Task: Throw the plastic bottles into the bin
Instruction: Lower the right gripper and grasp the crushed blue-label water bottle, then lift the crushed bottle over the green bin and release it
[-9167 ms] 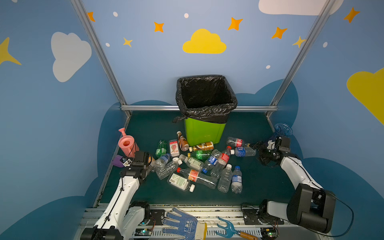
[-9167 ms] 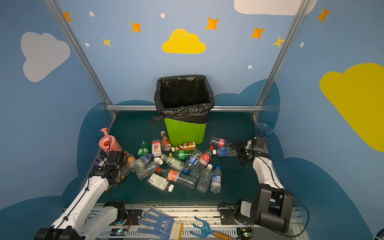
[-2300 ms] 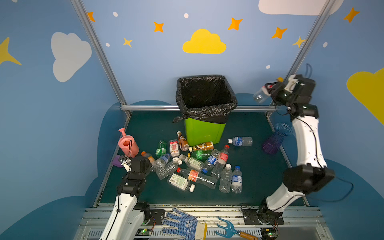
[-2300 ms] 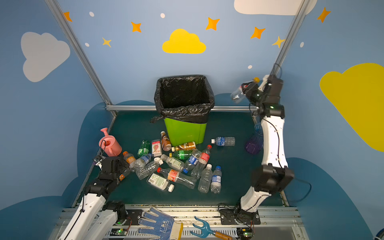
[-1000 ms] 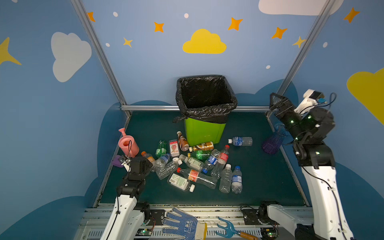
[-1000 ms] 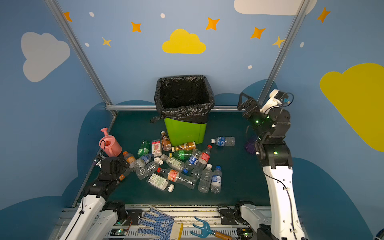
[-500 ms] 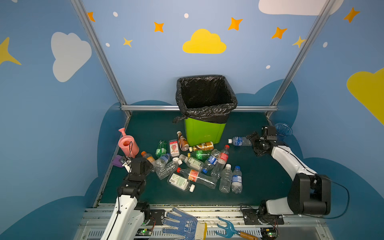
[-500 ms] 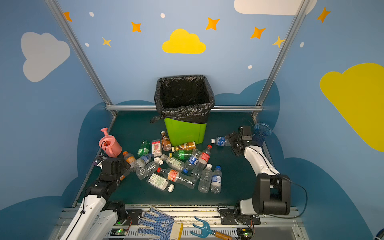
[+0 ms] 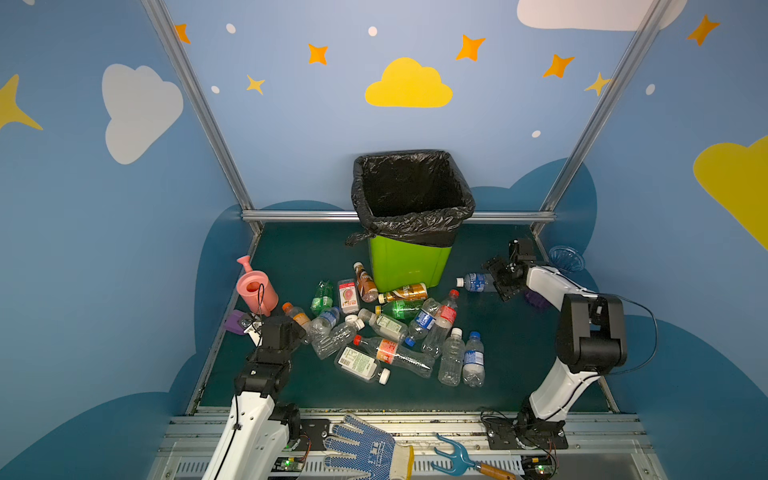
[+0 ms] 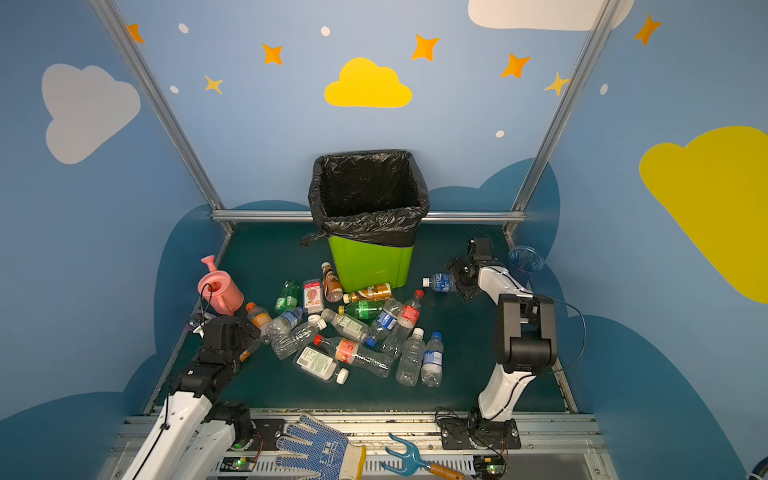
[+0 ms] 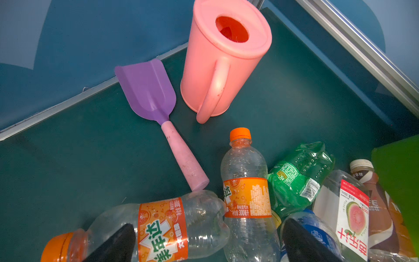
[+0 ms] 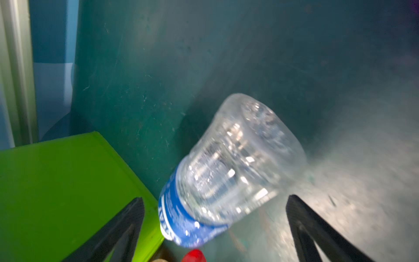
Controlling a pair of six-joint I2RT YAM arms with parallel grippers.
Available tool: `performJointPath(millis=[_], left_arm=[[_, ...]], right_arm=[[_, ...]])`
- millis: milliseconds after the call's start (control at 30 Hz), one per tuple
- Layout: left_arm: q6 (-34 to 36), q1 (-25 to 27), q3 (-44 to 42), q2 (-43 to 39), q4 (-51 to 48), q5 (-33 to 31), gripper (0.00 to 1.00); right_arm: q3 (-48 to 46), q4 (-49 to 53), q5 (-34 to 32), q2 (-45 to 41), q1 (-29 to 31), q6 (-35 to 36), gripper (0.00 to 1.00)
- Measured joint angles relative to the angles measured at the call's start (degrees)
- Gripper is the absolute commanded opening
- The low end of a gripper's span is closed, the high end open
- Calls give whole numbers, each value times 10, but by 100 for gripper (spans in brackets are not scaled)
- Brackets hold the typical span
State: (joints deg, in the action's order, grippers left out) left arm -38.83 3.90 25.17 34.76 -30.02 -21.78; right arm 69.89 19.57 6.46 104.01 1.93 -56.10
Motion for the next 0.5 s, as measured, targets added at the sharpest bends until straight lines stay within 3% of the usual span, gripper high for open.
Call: performJointPath(millis=[133,367,500], left_arm=[[0,0,0,1,-1,-2,100],[0,0,0,3,-2,-6,100],[0,0,0,4,-4,-6,100]], right_arm=[[16,12,2,40,6,12,89],[33,24,5,70,20,39,62],[35,25,11,70,24,49,55]])
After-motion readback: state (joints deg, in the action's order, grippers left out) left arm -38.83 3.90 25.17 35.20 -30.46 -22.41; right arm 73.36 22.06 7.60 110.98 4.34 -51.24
